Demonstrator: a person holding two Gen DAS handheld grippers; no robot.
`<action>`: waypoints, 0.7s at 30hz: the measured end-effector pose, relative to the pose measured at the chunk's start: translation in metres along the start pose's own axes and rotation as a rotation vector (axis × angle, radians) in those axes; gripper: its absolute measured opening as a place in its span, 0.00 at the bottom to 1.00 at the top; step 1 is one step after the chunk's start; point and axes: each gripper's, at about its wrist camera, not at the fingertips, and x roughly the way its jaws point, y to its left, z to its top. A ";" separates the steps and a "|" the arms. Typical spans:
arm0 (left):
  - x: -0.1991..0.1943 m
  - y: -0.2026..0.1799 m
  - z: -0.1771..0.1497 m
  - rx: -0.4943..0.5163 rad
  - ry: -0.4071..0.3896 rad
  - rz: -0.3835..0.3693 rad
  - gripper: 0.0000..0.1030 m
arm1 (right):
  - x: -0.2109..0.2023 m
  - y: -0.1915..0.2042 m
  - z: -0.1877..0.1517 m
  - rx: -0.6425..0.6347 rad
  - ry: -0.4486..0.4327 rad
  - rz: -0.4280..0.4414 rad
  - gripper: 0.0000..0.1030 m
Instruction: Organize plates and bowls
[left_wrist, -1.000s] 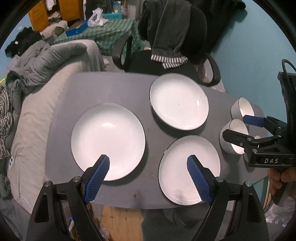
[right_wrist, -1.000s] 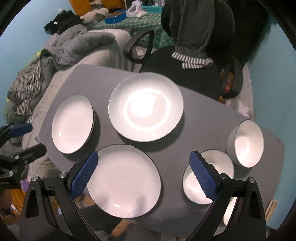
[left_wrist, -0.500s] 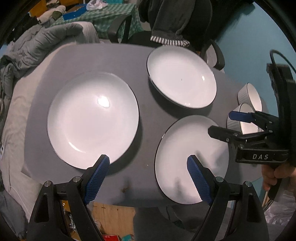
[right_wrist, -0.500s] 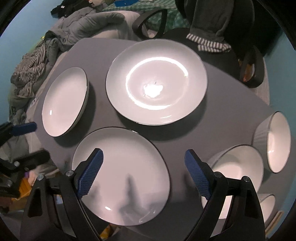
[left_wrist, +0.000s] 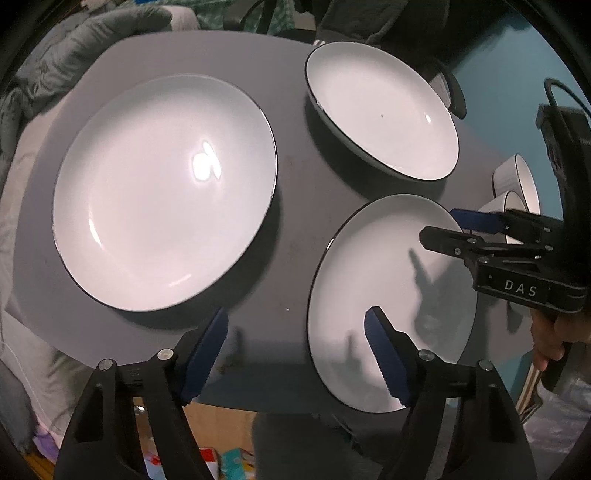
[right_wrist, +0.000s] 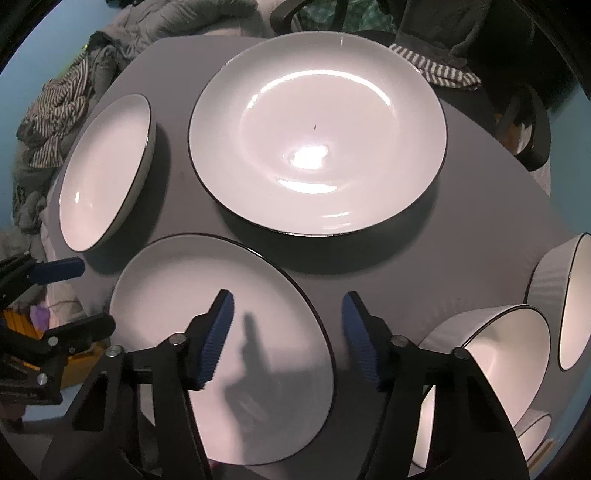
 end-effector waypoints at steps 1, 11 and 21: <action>0.002 0.000 -0.001 -0.013 0.007 -0.009 0.70 | 0.001 -0.001 -0.001 -0.003 0.005 0.004 0.53; 0.024 0.007 -0.014 -0.065 0.062 -0.048 0.56 | 0.003 0.000 -0.008 -0.052 0.028 0.000 0.36; 0.040 0.021 -0.015 -0.091 0.096 -0.065 0.48 | 0.007 -0.001 -0.010 -0.030 0.050 -0.042 0.26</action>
